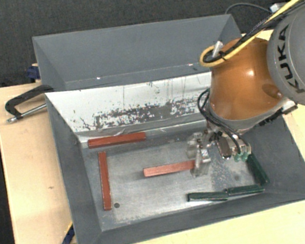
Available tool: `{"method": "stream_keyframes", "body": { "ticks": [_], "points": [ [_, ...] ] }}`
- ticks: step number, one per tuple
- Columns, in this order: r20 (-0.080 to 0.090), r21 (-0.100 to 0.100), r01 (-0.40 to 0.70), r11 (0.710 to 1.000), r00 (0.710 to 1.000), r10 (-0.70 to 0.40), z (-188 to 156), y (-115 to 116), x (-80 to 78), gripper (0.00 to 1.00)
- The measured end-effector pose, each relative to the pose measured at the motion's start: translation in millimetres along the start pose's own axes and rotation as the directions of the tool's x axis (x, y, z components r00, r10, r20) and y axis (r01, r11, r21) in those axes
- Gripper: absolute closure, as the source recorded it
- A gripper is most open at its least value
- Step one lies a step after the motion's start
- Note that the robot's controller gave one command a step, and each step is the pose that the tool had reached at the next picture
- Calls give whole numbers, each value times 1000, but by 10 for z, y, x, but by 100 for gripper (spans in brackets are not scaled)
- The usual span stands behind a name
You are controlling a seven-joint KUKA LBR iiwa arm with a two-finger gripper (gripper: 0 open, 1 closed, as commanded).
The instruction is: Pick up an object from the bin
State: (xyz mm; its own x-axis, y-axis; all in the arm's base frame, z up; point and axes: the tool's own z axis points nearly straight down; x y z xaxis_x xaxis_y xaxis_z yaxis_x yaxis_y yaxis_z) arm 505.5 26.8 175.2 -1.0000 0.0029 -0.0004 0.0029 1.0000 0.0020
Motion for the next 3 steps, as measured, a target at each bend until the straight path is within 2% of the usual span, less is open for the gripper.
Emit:
{"method": "stream_keyframes", "body": {
  "ticks": [1,2,3],
  "points": [
    [-1,0,-121,993,993,121,4,379,18,100],
    [0,1,-123,992,992,123,-2,355,14,100],
    [2,0,-108,994,994,108,-458,463,-208,100]
  ]
}}
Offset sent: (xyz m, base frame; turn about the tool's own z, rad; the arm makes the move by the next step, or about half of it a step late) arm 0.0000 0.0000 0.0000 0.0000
